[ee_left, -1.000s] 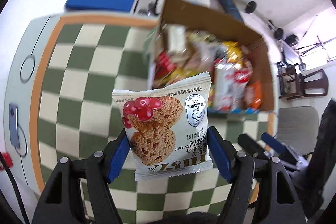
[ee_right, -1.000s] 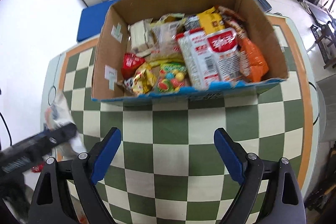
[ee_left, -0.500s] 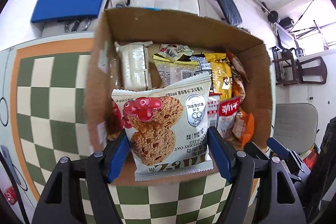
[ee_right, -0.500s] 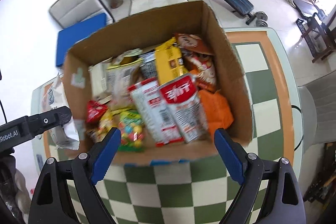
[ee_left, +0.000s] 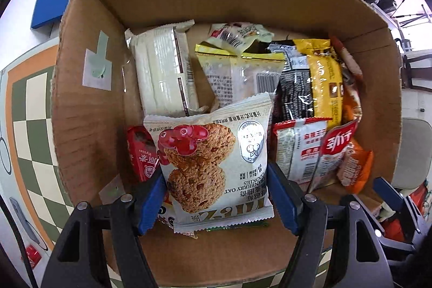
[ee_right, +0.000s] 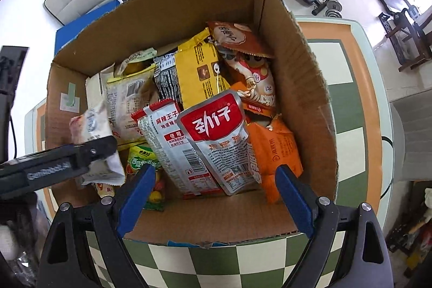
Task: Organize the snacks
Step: 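Open the left tool to drop the oat-cookie packet into the box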
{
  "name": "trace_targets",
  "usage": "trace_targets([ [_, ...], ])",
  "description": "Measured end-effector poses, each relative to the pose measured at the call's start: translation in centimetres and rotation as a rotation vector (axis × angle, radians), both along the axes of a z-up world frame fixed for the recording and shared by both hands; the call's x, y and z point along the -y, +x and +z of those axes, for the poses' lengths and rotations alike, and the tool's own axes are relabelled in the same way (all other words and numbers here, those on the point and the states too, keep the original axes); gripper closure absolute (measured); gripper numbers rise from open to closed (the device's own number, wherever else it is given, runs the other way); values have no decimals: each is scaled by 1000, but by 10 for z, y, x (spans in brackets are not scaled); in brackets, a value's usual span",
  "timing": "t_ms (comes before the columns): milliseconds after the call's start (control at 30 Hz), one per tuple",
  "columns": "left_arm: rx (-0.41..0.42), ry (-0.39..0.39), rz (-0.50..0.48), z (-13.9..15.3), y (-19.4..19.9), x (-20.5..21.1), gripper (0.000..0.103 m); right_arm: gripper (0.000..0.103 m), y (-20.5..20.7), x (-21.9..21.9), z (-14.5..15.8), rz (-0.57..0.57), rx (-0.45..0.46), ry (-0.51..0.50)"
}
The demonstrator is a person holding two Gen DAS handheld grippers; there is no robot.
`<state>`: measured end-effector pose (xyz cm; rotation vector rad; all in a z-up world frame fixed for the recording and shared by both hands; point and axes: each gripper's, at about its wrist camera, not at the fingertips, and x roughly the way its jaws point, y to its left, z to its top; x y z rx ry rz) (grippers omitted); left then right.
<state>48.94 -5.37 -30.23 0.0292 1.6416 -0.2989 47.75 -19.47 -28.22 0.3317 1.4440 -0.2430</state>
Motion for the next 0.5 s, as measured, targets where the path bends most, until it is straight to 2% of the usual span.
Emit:
trace_targets([
  [167,53,37,-9,13,-4,0,32,11,1,1,5,8,6,-8],
  [333,79,-3,31,36,-7,-7,32,11,3,3,13,11,16,-10],
  [500,128,-28,45,58,-8,-15,23,11,2,3,24,19,27,-16],
])
